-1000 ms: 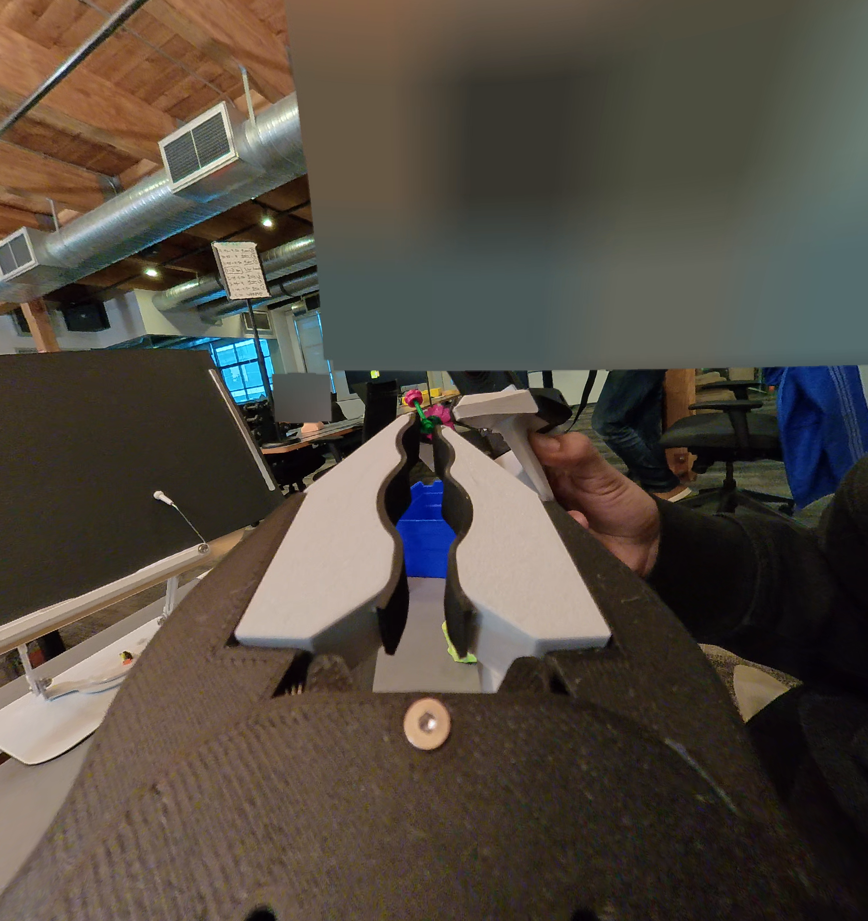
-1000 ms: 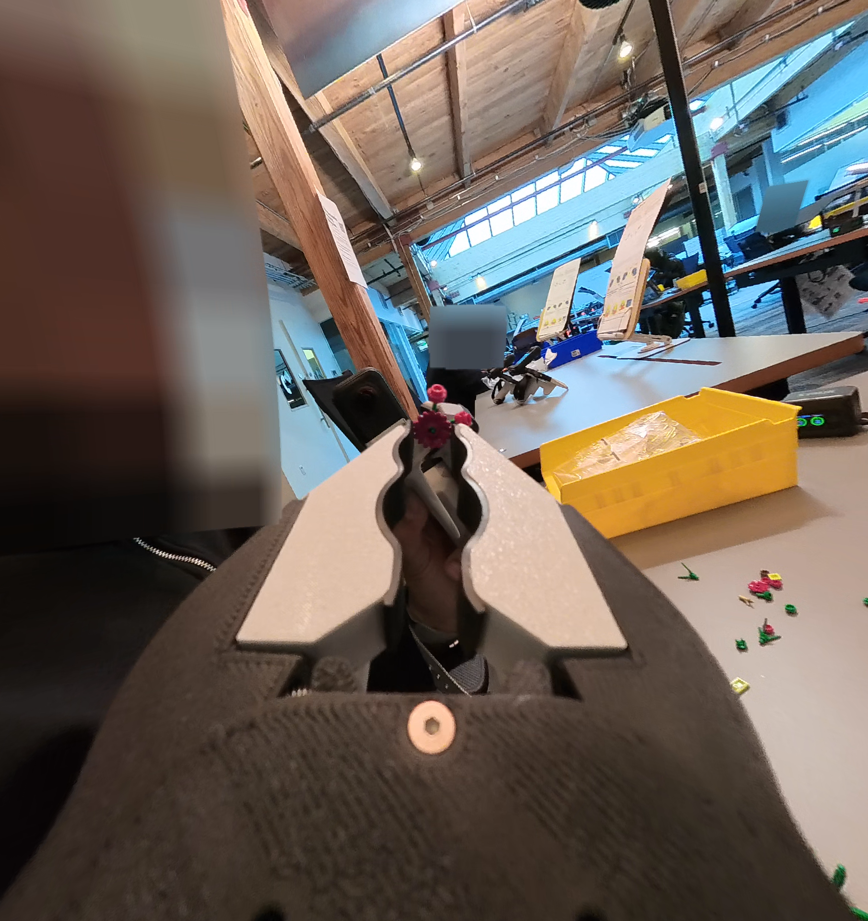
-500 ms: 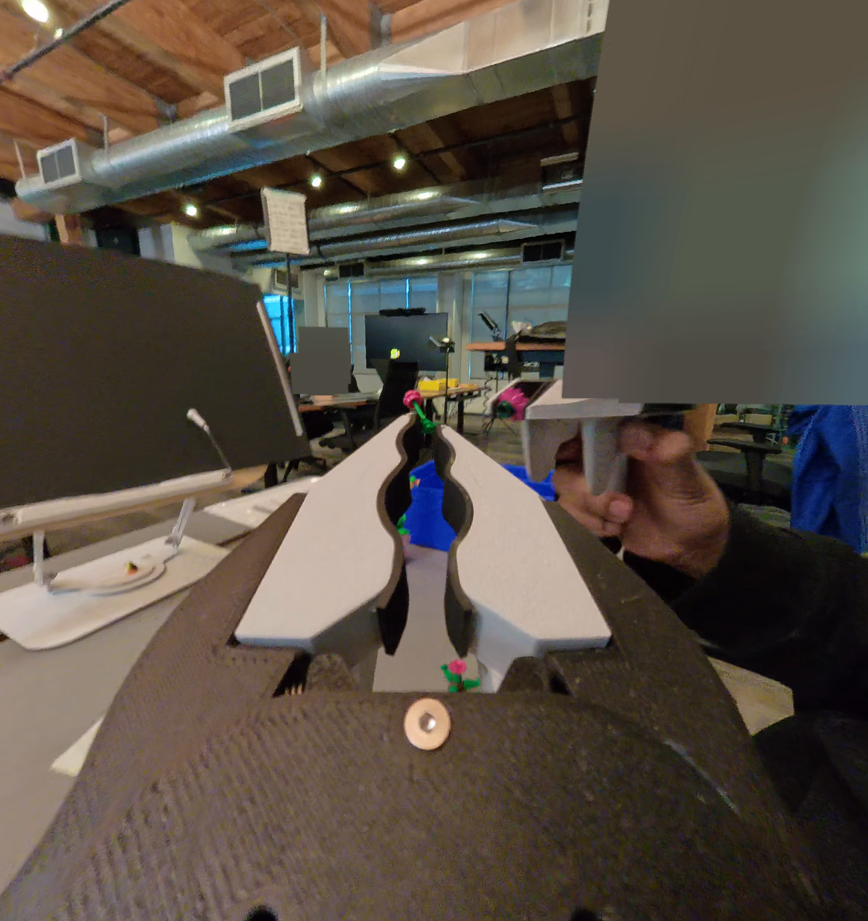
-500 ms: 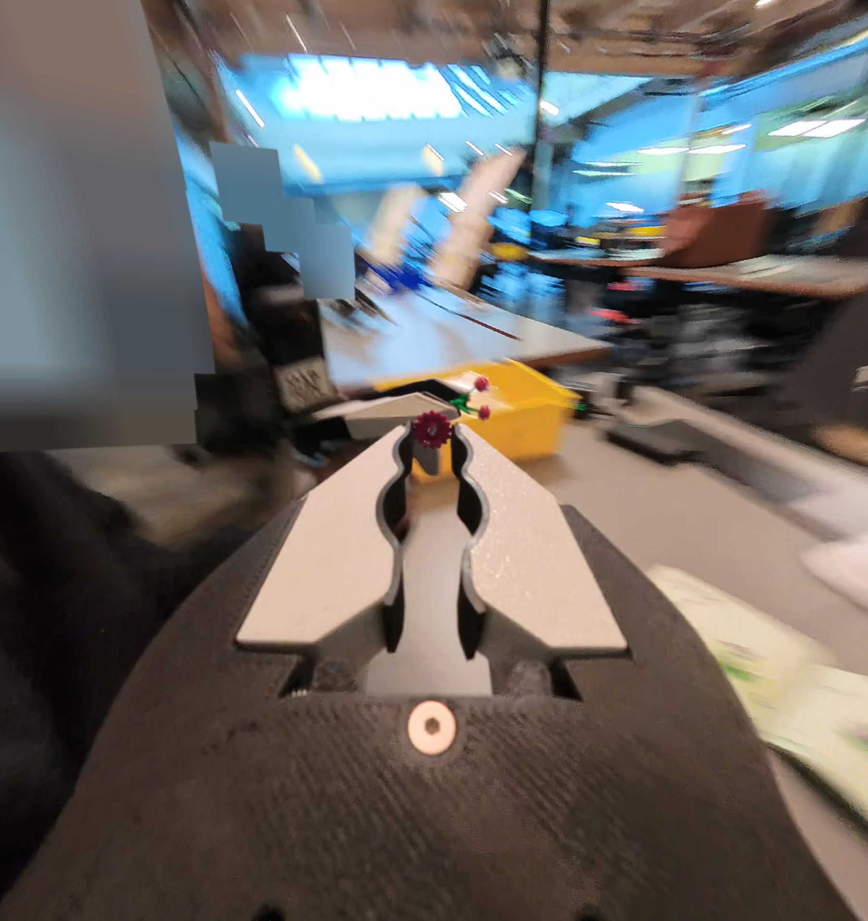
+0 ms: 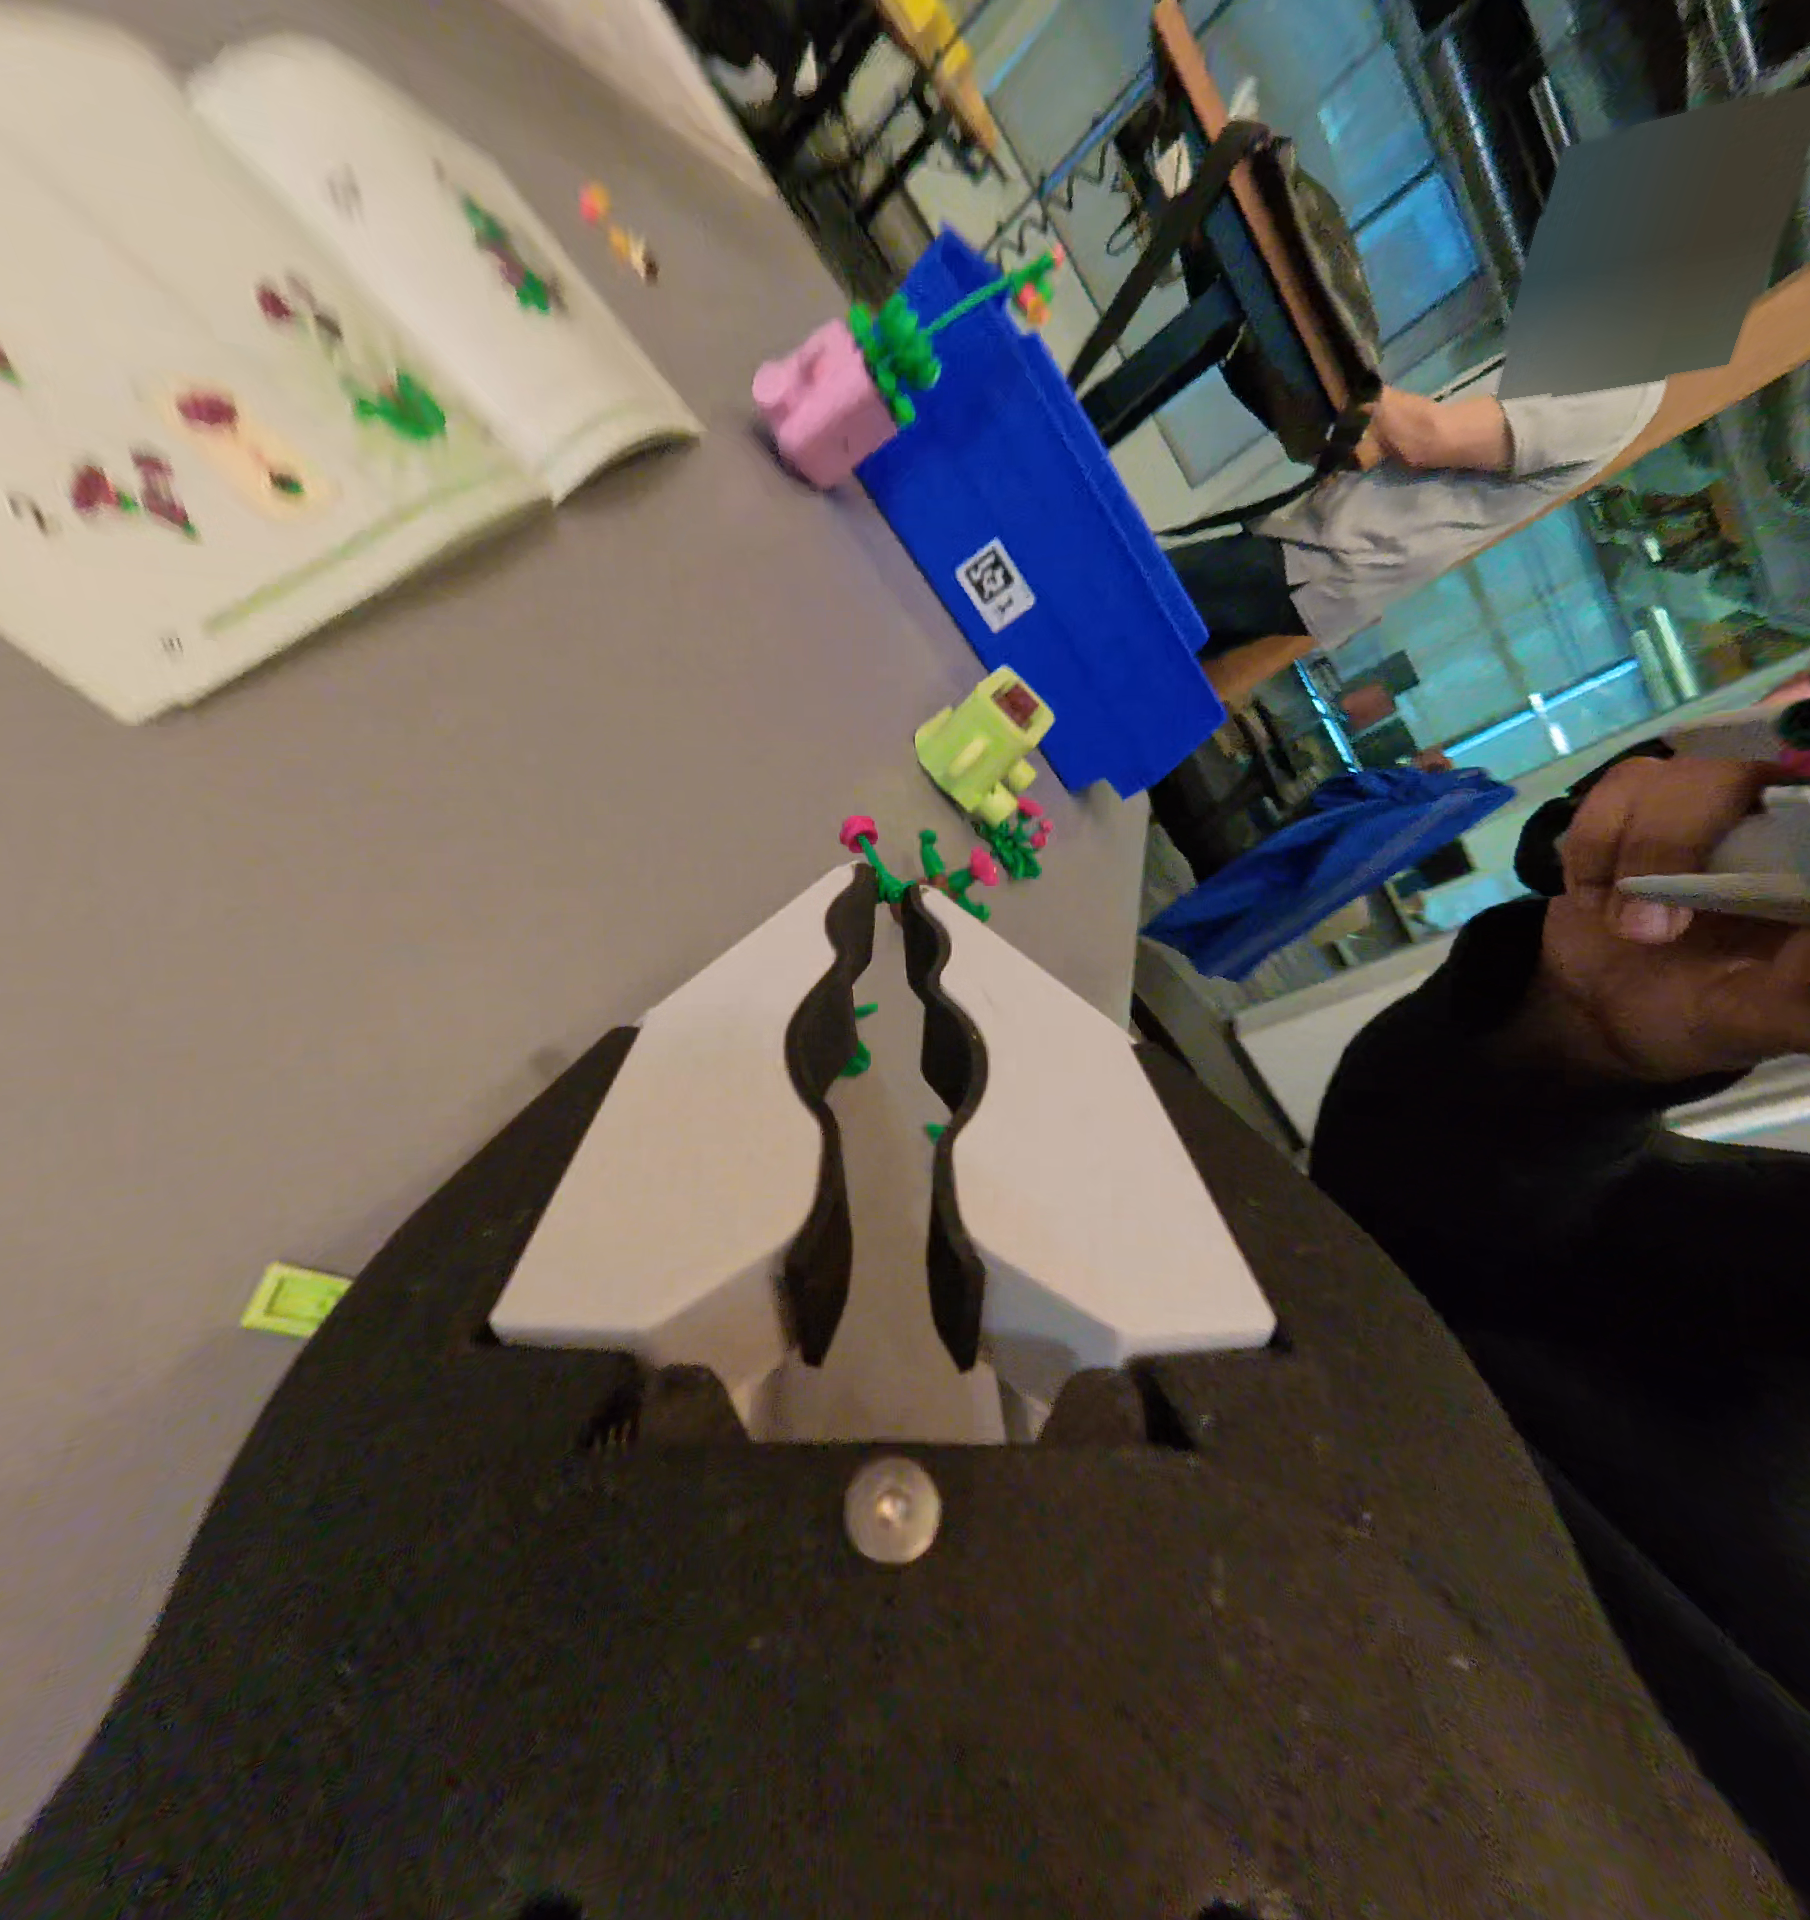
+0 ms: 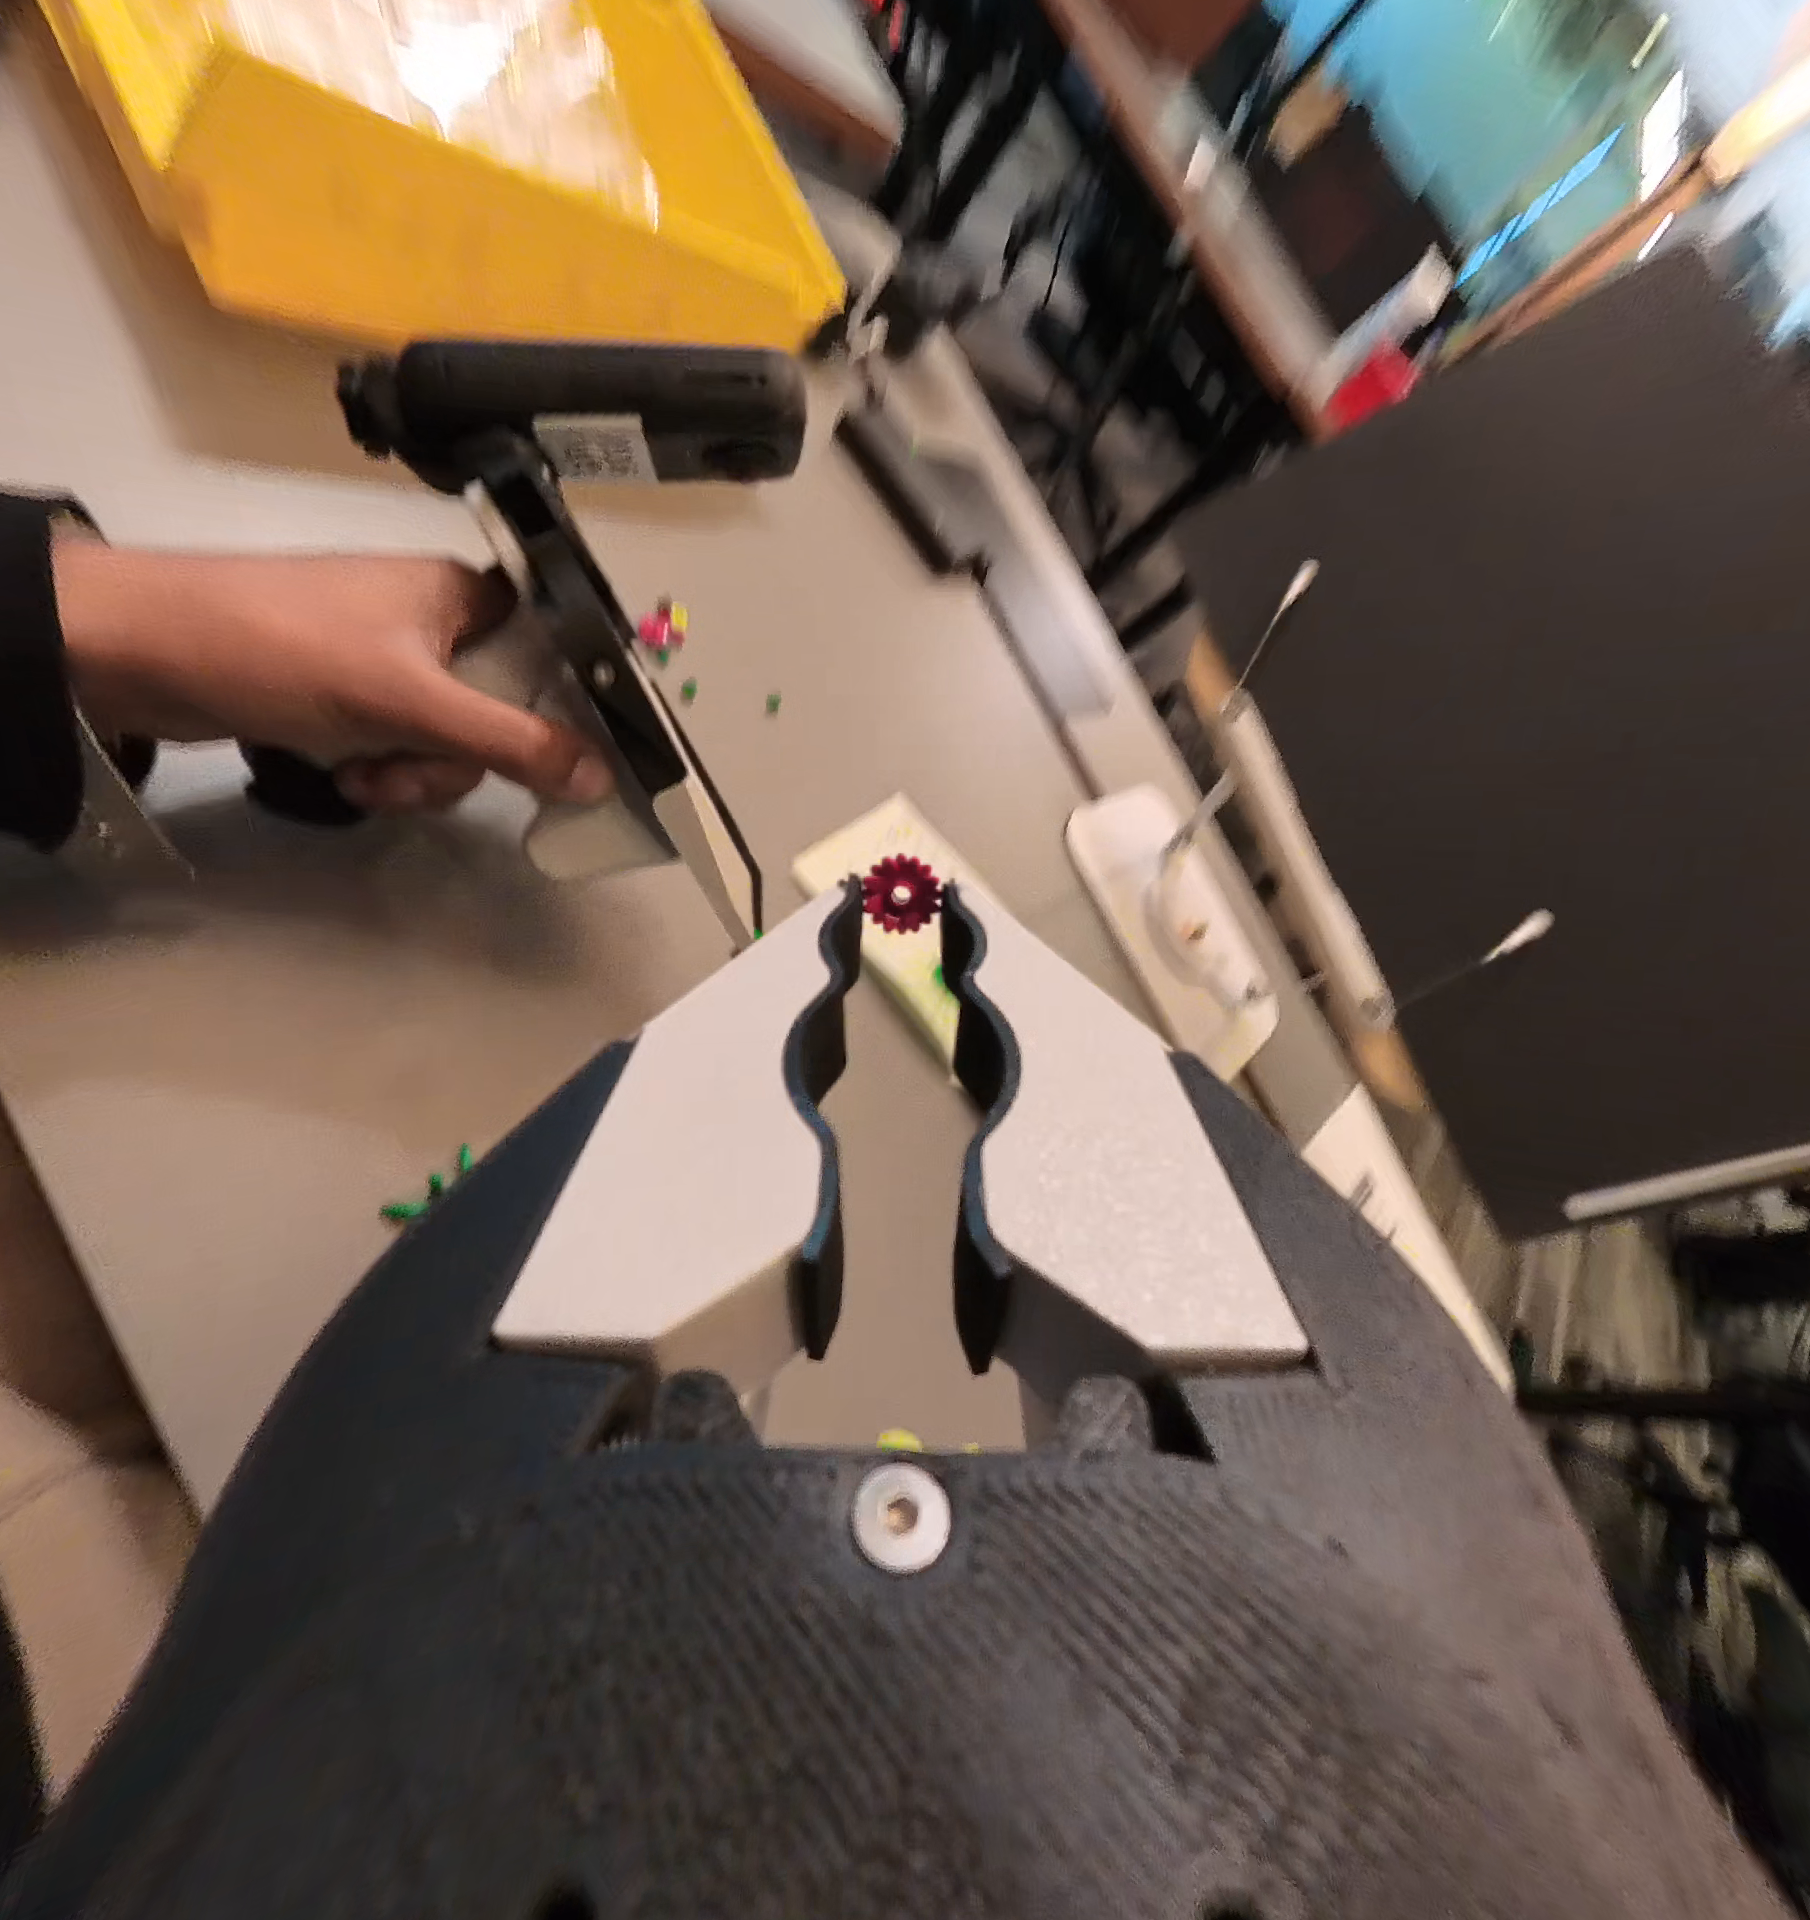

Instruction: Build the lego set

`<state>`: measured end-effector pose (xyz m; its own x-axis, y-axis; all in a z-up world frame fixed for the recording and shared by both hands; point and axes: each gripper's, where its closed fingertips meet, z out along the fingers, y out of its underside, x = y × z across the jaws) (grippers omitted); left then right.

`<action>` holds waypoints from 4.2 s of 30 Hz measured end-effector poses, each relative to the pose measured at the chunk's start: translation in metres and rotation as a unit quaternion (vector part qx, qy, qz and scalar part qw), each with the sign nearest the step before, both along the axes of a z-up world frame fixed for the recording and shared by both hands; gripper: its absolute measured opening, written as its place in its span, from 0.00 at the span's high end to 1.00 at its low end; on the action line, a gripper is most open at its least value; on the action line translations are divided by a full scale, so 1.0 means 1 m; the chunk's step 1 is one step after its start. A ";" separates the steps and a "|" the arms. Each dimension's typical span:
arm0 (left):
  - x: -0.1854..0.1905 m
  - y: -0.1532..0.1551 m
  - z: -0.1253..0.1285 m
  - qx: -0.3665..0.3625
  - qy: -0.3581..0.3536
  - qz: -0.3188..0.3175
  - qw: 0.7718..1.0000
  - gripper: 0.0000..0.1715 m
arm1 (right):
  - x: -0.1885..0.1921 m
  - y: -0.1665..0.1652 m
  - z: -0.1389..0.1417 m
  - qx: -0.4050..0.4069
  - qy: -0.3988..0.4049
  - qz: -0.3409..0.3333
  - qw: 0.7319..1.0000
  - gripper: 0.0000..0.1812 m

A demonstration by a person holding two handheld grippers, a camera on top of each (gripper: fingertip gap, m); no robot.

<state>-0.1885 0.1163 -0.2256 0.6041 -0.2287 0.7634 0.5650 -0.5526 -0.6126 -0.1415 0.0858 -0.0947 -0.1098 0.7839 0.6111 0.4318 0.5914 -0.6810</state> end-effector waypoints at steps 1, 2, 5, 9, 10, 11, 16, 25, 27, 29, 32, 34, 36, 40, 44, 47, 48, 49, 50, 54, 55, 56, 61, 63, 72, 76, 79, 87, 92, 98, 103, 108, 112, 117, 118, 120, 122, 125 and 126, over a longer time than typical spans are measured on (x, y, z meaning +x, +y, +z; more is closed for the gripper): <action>0.001 0.000 -0.005 -0.012 -0.013 -0.007 1.000 0.98 | 0.000 0.003 -0.006 -0.002 -0.017 -0.010 1.000 0.93; 0.002 0.000 -0.008 -0.018 -0.018 -0.009 1.000 0.98 | 0.001 0.006 -0.012 -0.003 -0.033 -0.019 0.999 0.93; 0.003 0.001 -0.017 -0.038 -0.003 -0.010 0.999 0.99 | 0.002 0.011 -0.023 -0.005 -0.062 -0.030 0.998 0.93; 0.007 0.003 -0.026 -0.055 0.014 -0.014 0.998 0.98 | 0.001 0.012 -0.031 -0.014 -0.071 -0.026 0.997 0.93; 0.008 0.003 -0.029 -0.060 0.019 -0.015 0.998 0.98 | 0.001 0.011 -0.033 -0.019 -0.073 -0.024 0.997 0.93; 0.008 0.003 -0.032 -0.067 0.026 -0.016 0.997 0.99 | 0.001 0.011 -0.035 -0.023 -0.074 -0.022 0.997 0.93; 0.009 0.003 -0.047 -0.097 0.067 -0.019 0.993 0.98 | 0.001 0.015 -0.041 -0.038 -0.075 -0.020 0.996 0.93; 0.000 0.002 -0.051 -0.104 0.081 -0.003 0.991 0.98 | 0.002 0.021 -0.050 -0.076 -0.072 -0.015 0.994 0.93; -0.001 0.002 -0.053 -0.107 0.086 0.000 0.991 0.97 | 0.002 0.022 -0.052 -0.090 -0.069 -0.010 0.993 0.93; -0.002 0.001 -0.054 -0.110 0.090 0.002 0.990 0.95 | 0.002 0.023 -0.055 -0.103 -0.069 -0.008 0.992 0.93; -0.006 0.001 -0.054 -0.111 0.101 0.011 0.989 0.93 | 0.002 0.025 -0.058 -0.117 -0.065 -0.007 0.991 0.93; -0.012 0.002 -0.051 -0.101 0.134 0.026 0.985 0.93 | 0.000 0.029 -0.056 -0.124 -0.049 -0.009 0.991 0.93; -0.017 0.005 -0.030 -0.045 0.176 0.046 0.982 0.93 | -0.001 0.033 -0.047 -0.130 -0.009 -0.007 0.991 0.93; -0.009 0.006 0.023 0.108 0.258 0.075 0.957 0.93 | -0.003 0.032 -0.034 -0.204 0.046 0.024 0.978 0.93; 0.033 -0.012 0.072 0.275 0.271 0.019 0.922 0.90 | 0.000 0.005 -0.030 -0.437 0.029 0.132 0.889 0.93; 0.043 -0.021 0.096 0.338 0.319 0.043 0.884 0.91 | 0.003 0.008 -0.016 -0.566 0.053 0.181 0.802 0.93; 0.044 -0.023 0.100 0.349 0.327 0.053 0.877 0.92 | 0.004 0.011 -0.014 -0.591 0.056 0.189 0.782 0.93; 0.044 -0.024 0.103 0.355 0.326 0.059 0.874 0.92 | 0.004 0.014 -0.013 -0.608 0.058 0.194 0.768 0.93; 0.043 -0.024 0.104 0.358 0.319 0.060 0.875 0.92 | 0.005 0.015 -0.012 -0.621 0.059 0.200 0.755 0.93; 0.040 -0.024 0.106 0.361 0.274 0.055 0.890 0.90 | 0.002 0.017 -0.011 -0.673 0.053 0.219 0.704 0.93; 0.038 -0.025 0.107 0.363 0.265 0.057 0.892 0.90 | 0.001 0.017 -0.012 -0.686 0.049 0.222 0.691 0.93; 0.038 -0.025 0.108 0.364 0.259 0.058 0.893 0.89 | 0.000 0.018 -0.013 -0.698 0.046 0.223 0.678 0.93; 0.041 -0.023 0.107 0.361 0.255 0.052 0.896 0.88 | -0.003 0.015 -0.018 -0.746 0.025 0.229 0.626 0.93; 0.045 -0.022 0.107 0.361 0.250 0.045 0.897 0.87 | -0.004 0.012 -0.021 -0.748 0.016 0.226 0.623 0.93; 0.057 -0.023 0.110 0.368 0.247 0.026 0.896 0.93 | -0.003 0.003 -0.020 -0.763 0.001 0.231 0.604 0.93; 0.059 -0.024 0.113 0.371 0.252 0.028 0.893 0.98 | -0.001 -0.001 -0.020 -0.766 -0.007 0.233 0.599 0.93; 0.061 -0.025 0.113 0.369 0.251 0.021 0.895 0.98 | 0.000 -0.001 -0.019 -0.762 -0.009 0.235 0.603 0.93; 0.062 -0.026 0.116 0.360 0.261 0.026 0.895 0.98 | 0.002 -0.002 -0.016 -0.755 -0.002 0.237 0.611 0.94; 0.063 -0.025 0.116 0.360 0.253 0.027 0.898 0.98 | 0.003 -0.001 -0.015 -0.757 -0.001 0.235 0.609 0.94; 0.063 -0.023 0.117 0.352 0.227 0.028 0.908 0.97 | 0.003 0.001 -0.013 -0.772 0.007 0.238 0.589 0.94; 0.065 -0.021 0.119 0.340 0.191 0.020 0.921 0.97 | 0.005 0.004 -0.011 -0.770 0.015 0.238 0.592 0.94; 0.067 -0.014 0.119 0.317 0.119 0.013 0.941 0.97 | 0.006 0.010 -0.012 -0.713 0.032 0.219 0.665 0.94; 0.069 -0.014 0.121 0.334 0.104 0.012 0.937 0.97 | 0.009 0.010 -0.009 -0.704 0.030 0.216 0.676 0.94; 0.069 -0.016 0.117 0.341 0.189 0.023 0.921 0.96 | 0.009 0.008 -0.013 -0.730 0.023 0.222 0.646 0.94; 0.068 -0.017 0.117 0.341 0.193 0.025 0.919 0.97 | 0.008 0.007 -0.013 -0.732 0.022 0.223 0.643 0.94; 0.068 -0.017 0.117 0.343 0.199 0.025 0.918 0.97 | 0.008 0.007 -0.014 -0.735 0.021 0.226 0.639 0.94; 0.068 -0.017 0.117 0.345 0.206 0.027 0.915 0.97 | 0.008 0.006 -0.013 -0.741 0.021 0.229 0.631 0.93; 0.068 -0.018 0.118 0.349 0.213 0.030 0.912 0.97 | 0.008 0.006 -0.012 -0.746 0.022 0.232 0.624 0.93; 0.067 -0.019 0.117 0.349 0.214 0.030 0.912 0.98 | 0.009 0.007 -0.010 -0.749 0.026 0.235 0.619 0.94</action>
